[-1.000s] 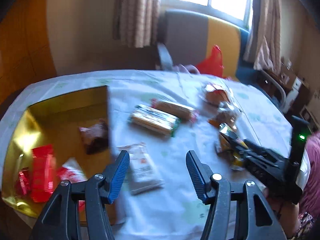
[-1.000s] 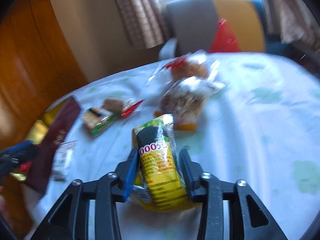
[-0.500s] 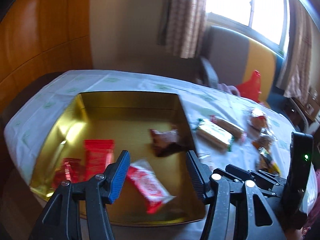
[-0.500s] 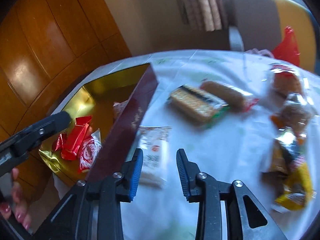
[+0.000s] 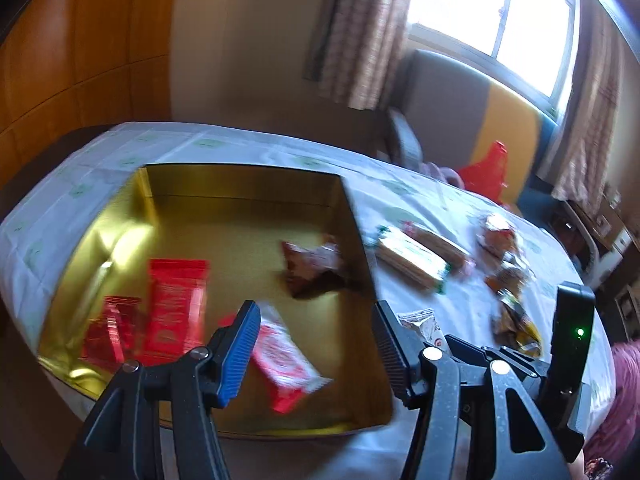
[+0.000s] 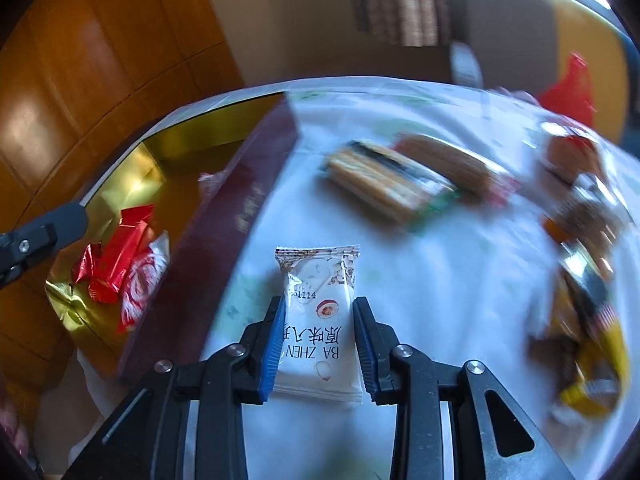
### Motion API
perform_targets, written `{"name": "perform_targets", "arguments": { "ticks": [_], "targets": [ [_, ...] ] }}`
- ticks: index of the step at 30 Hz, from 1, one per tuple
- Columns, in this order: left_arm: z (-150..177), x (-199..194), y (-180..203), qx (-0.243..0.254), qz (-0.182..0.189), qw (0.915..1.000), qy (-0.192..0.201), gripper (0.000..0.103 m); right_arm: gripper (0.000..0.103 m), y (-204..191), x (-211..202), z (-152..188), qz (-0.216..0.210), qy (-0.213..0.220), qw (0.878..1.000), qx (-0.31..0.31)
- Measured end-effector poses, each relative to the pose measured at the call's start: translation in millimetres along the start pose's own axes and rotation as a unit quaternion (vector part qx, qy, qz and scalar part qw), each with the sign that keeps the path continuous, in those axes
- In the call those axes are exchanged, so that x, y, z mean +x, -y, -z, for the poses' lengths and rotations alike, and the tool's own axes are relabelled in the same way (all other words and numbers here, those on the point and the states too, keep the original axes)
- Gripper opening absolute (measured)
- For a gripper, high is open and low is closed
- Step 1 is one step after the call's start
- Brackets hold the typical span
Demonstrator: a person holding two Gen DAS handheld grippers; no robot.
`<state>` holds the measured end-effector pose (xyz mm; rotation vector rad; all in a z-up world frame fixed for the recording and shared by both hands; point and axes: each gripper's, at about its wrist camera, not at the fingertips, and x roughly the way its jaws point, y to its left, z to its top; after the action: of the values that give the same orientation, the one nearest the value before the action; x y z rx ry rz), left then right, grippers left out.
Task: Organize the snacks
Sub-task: 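Lower the left tool onto the white 'BA ZHEN' packet and grasp it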
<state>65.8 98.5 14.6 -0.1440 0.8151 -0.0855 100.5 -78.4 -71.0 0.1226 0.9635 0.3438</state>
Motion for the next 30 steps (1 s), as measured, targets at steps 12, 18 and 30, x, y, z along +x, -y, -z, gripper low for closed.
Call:
{"name": "perform_targets", "arguments": {
  "ticks": [12, 18, 30],
  "targets": [
    [13.4, 19.1, 87.8, 0.092, 0.058, 0.9926, -0.055, 0.059, 0.053, 73.4, -90.7, 24.7, 0.002, 0.124, 0.99, 0.067],
    [25.9, 30.9, 114.8, 0.111, 0.075, 0.9863, -0.096, 0.059, 0.059, 124.4, -62.2, -0.3, 0.063, 0.035, 0.996, 0.043],
    [44.9, 73.0, 137.5, 0.153, 0.055, 0.9742, -0.156, 0.059, 0.042, 132.9, -55.7, 33.4, 0.078, 0.083, 0.993, 0.04]
  ]
}}
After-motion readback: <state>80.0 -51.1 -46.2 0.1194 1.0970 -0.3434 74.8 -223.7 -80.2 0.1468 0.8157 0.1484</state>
